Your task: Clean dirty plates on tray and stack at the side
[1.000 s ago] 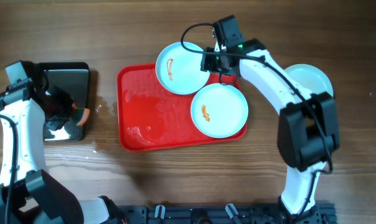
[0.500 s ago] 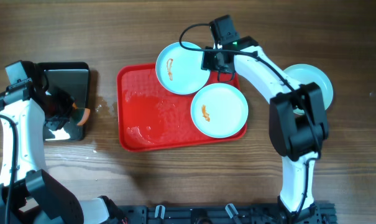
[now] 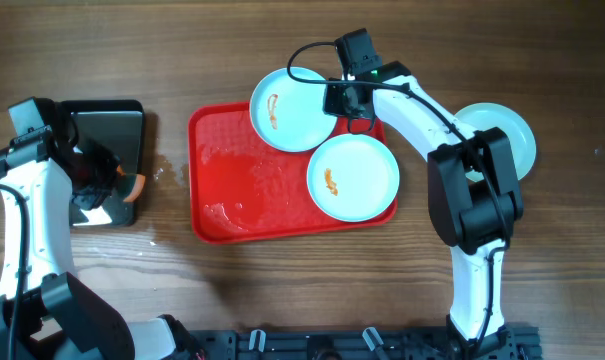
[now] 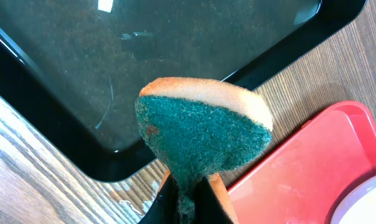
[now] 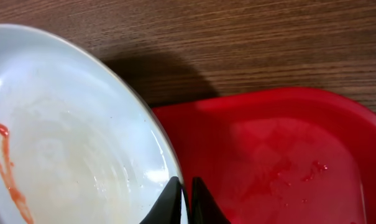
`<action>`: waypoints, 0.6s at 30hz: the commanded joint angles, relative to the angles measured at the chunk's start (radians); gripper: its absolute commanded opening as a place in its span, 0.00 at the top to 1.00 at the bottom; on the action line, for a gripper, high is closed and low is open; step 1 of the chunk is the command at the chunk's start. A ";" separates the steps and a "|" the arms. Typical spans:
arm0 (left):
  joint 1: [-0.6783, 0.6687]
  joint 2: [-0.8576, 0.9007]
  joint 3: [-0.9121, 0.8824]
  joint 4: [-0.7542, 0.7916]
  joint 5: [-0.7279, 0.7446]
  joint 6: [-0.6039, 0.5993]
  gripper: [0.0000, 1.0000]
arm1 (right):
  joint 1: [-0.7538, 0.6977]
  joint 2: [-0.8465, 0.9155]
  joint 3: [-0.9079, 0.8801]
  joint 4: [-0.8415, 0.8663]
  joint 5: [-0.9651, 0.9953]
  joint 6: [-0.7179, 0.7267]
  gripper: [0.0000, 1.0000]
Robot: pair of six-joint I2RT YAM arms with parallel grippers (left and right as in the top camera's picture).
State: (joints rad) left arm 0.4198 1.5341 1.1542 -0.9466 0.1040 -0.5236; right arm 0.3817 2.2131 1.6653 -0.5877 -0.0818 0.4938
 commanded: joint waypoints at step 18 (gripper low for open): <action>0.003 -0.024 0.017 0.022 0.142 0.121 0.96 | 0.112 0.014 0.018 0.006 -0.344 0.035 0.96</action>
State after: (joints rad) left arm 0.4198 1.5337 1.1542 -0.9386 0.1650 -0.4927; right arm 0.4656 2.2131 1.6653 -0.5823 -0.2829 0.4976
